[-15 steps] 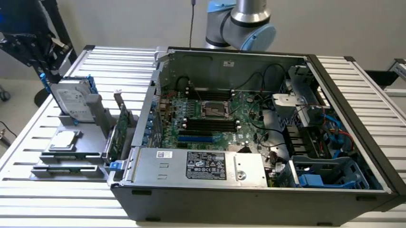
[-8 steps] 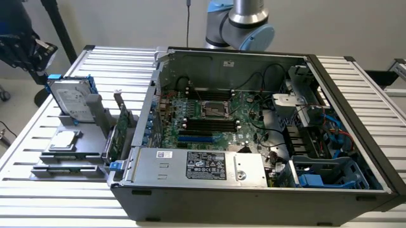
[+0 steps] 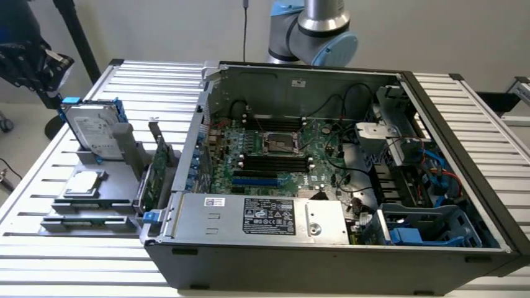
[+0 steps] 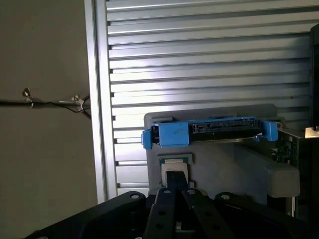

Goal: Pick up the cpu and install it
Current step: 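Pick up the cpu and move it towards the insertion slot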

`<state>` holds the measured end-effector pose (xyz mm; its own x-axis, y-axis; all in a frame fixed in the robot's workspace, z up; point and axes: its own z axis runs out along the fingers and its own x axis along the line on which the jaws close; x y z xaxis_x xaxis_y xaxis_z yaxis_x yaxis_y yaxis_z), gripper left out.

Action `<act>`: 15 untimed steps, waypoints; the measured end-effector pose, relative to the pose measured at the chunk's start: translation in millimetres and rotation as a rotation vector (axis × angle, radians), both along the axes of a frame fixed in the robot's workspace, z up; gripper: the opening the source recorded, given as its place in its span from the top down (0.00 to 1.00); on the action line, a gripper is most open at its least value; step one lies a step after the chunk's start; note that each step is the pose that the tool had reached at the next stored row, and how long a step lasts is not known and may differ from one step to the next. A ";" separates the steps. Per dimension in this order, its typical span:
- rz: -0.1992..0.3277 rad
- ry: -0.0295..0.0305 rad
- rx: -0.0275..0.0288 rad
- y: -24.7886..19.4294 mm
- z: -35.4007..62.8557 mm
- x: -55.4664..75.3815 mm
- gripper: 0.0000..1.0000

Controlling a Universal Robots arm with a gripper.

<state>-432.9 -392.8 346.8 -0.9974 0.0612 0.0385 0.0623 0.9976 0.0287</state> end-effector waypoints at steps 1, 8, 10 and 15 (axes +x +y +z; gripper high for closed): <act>0.000 0.0001 0.0000 0.0 0.0 0.0 0.89; 0.004 -0.0008 0.0000 0.0 -1.1 -0.9 0.89; 0.006 -0.0008 -0.0001 0.0 -1.5 -1.2 0.89; 0.014 -0.0009 -0.0007 0.0 -2.8 -1.3 0.89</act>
<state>-434.2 -392.8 344.0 -0.9982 0.0475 0.0375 0.0485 0.9984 0.0280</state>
